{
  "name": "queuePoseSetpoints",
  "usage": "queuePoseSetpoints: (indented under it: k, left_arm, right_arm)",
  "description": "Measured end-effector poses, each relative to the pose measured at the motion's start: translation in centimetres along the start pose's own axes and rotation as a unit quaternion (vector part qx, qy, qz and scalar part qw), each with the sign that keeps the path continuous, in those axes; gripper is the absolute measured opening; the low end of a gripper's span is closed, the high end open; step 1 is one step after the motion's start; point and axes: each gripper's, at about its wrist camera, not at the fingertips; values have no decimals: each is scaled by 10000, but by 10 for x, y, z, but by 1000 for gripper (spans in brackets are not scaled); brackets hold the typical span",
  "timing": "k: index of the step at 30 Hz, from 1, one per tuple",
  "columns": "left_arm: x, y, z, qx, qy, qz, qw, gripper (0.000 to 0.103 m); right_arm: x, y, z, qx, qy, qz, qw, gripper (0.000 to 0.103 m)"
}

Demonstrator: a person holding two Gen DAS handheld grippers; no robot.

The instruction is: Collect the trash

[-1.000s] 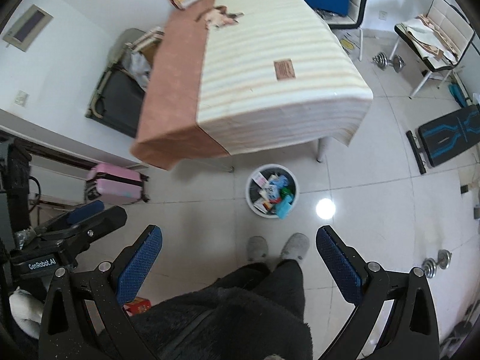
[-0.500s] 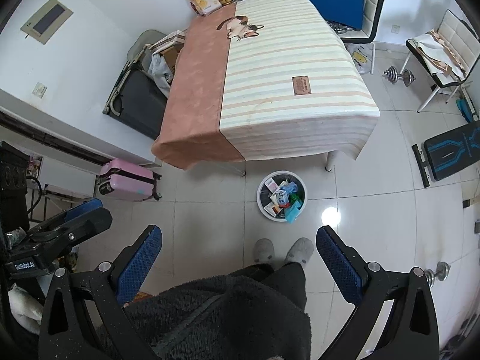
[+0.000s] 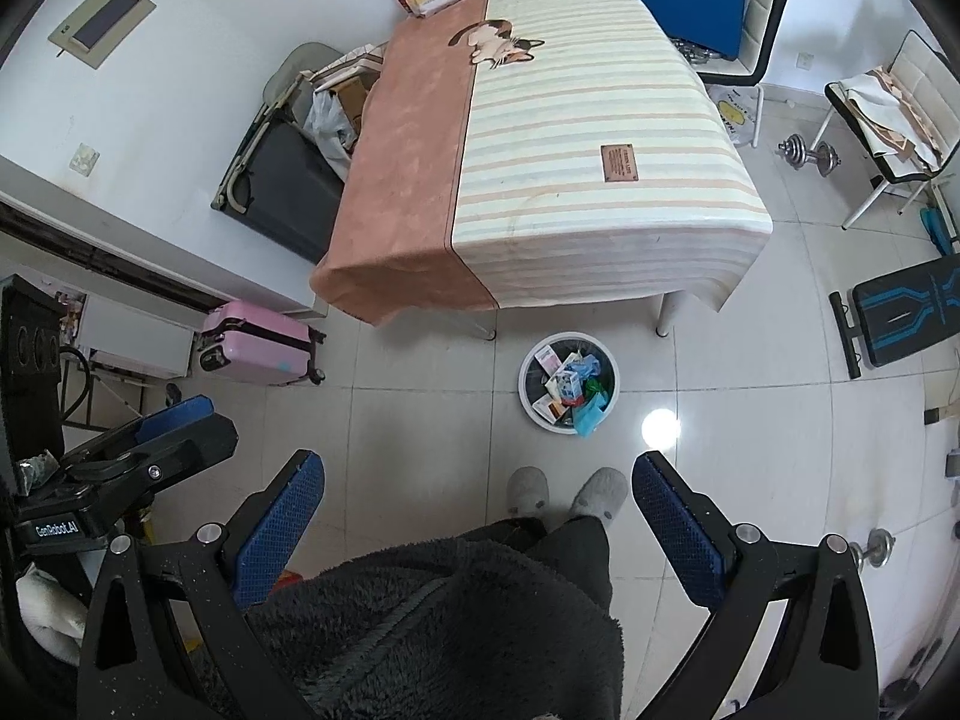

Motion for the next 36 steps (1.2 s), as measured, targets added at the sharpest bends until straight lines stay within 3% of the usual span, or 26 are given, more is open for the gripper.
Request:
queuePoseSetpoints:
  k: [36]
  left_arm:
    - [-21,-1,19,-196,-2,-18,9998,103]
  right_arm:
    - [3,-3,18,-69,-60,66,9999,103]
Point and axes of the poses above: each gripper's, at about its wrist camera, not at the fingertips, and z roughly against the way its jaws point, x to its left, y to its underside, and after that the axes turned 1 degree about -y, right-handed
